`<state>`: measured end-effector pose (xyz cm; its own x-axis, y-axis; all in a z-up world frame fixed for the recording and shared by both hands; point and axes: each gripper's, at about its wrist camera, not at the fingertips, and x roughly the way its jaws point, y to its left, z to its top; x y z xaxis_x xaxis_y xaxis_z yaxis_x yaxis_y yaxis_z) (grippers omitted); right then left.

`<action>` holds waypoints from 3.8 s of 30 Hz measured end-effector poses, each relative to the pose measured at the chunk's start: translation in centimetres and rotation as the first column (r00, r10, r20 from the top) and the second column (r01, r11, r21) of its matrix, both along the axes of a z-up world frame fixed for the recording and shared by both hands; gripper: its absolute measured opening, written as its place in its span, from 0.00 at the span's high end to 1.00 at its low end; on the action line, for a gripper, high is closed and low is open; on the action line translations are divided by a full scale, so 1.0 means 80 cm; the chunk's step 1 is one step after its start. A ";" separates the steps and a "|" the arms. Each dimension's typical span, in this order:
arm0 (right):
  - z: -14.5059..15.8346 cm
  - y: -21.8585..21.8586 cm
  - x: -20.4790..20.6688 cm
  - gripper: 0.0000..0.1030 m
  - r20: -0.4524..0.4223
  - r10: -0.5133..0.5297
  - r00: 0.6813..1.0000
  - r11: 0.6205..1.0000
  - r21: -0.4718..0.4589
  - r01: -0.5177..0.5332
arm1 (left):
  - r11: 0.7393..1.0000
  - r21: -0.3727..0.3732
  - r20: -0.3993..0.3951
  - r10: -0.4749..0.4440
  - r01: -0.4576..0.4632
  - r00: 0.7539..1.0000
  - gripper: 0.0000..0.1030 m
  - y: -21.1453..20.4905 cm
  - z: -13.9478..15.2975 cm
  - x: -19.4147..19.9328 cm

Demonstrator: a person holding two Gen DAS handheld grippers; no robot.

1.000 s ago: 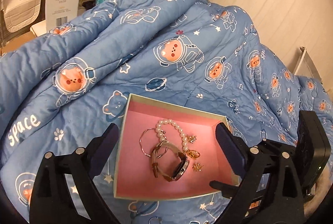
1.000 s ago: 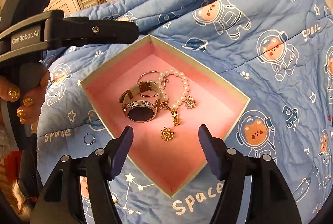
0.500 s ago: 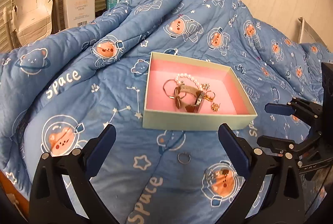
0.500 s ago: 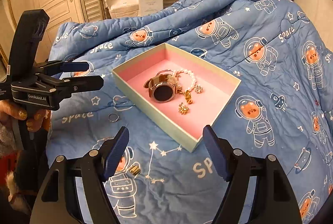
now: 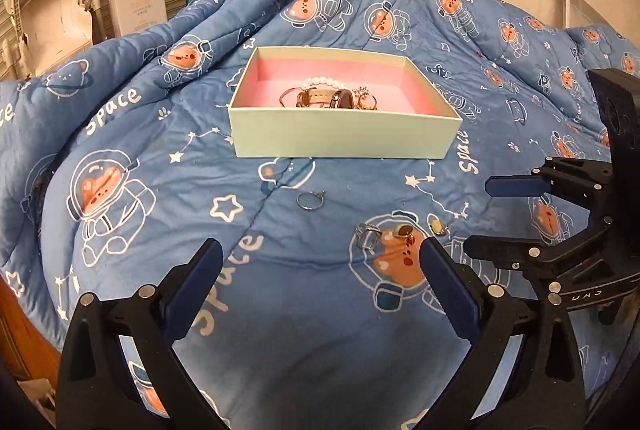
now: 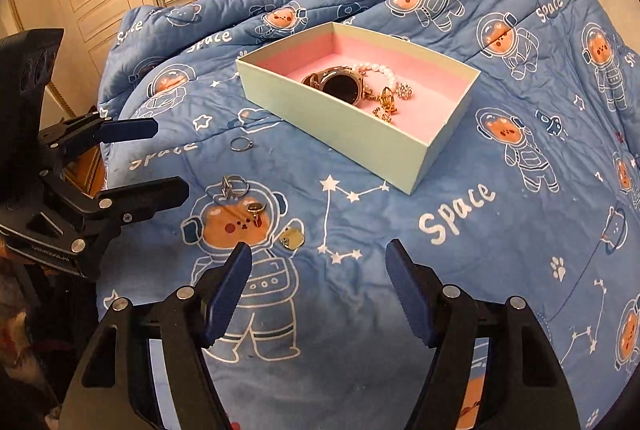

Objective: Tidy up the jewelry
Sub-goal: 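Move both tools back to the remaining jewelry on the quilt, then grasp the silver keyring charm with the left tool while the right tool grasps the small round gold charm, then carry the keyring charm and gold charm into the pink-lined box with both tools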

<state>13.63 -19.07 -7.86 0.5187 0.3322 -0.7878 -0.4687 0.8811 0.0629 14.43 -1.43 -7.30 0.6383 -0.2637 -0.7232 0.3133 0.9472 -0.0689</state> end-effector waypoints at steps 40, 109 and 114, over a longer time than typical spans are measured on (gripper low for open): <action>-0.023 0.009 0.007 0.86 -0.043 0.021 0.999 0.999 0.047 -0.019 | 0.992 0.101 0.003 -0.082 0.081 0.997 0.41 -0.037 -0.030 0.014; 0.084 0.010 0.113 0.86 0.044 0.020 0.999 0.994 0.106 -0.024 | 0.998 -0.009 0.042 -0.057 0.057 0.997 0.82 -0.019 0.074 0.131; 0.073 0.012 0.151 0.86 0.016 -0.006 1.000 0.997 0.081 0.005 | 0.998 0.026 0.020 -0.057 0.057 0.998 0.82 -0.021 0.070 0.165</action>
<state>25.68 -18.08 -2.00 0.5337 0.3915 -0.7496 -0.4651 0.8762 0.1265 27.62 -3.11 -1.73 0.6378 -0.2815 -0.7170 0.3678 0.9291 -0.0375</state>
